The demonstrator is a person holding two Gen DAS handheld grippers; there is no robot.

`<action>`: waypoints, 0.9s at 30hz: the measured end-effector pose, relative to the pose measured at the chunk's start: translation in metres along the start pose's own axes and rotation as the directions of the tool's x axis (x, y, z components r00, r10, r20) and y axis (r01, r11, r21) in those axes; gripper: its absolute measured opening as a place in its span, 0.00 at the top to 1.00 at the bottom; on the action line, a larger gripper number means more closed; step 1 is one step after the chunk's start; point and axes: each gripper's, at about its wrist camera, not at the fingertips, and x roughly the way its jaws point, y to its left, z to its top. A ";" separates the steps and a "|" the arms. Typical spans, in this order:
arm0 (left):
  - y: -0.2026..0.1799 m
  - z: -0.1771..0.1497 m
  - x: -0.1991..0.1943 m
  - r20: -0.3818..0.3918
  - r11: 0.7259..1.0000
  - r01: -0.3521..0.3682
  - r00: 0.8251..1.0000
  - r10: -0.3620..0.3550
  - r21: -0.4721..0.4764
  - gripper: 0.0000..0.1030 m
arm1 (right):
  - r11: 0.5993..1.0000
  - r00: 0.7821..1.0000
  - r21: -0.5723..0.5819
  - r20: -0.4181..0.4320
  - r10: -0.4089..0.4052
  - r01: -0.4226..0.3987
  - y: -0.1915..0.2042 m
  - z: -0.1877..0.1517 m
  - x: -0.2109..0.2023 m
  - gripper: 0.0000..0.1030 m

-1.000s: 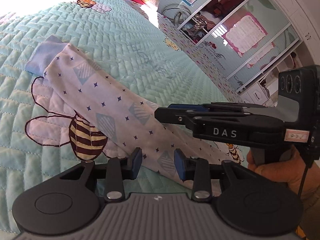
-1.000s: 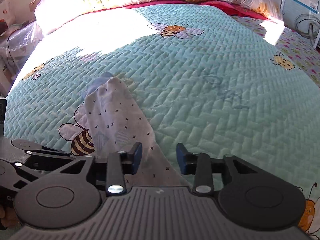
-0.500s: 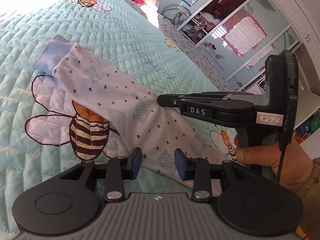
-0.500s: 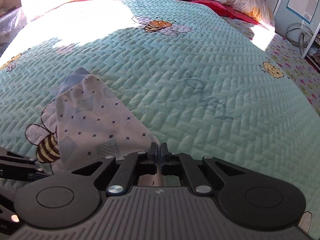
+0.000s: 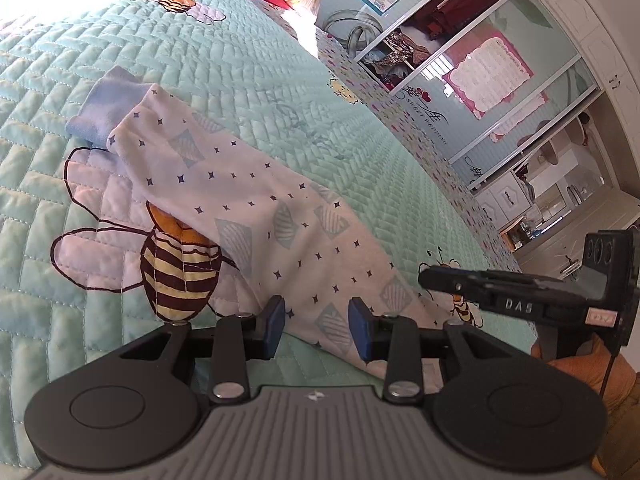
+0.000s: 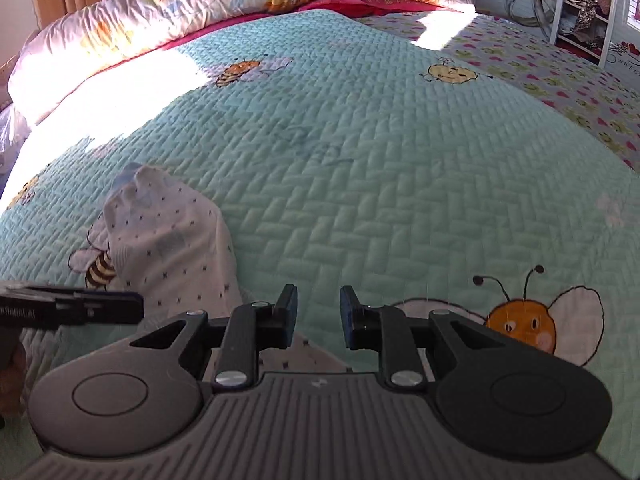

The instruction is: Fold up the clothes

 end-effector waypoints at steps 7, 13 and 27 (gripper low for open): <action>-0.001 -0.002 0.001 0.008 1.000 -0.005 1.000 0.005 0.017 0.63 | 0.997 0.996 -0.049 -0.074 0.052 -0.056 0.012 -0.012 0.015 0.82; 0.000 -0.001 0.000 0.007 1.000 -0.004 1.000 0.003 0.019 0.63 | 0.998 0.998 -0.019 -0.021 -0.067 0.067 0.009 -0.011 0.009 0.98; 0.035 0.013 -0.035 0.129 0.980 -0.026 0.990 0.052 -0.196 0.55 | 0.892 0.981 0.450 0.190 -0.046 -0.045 0.005 -0.027 -0.017 0.87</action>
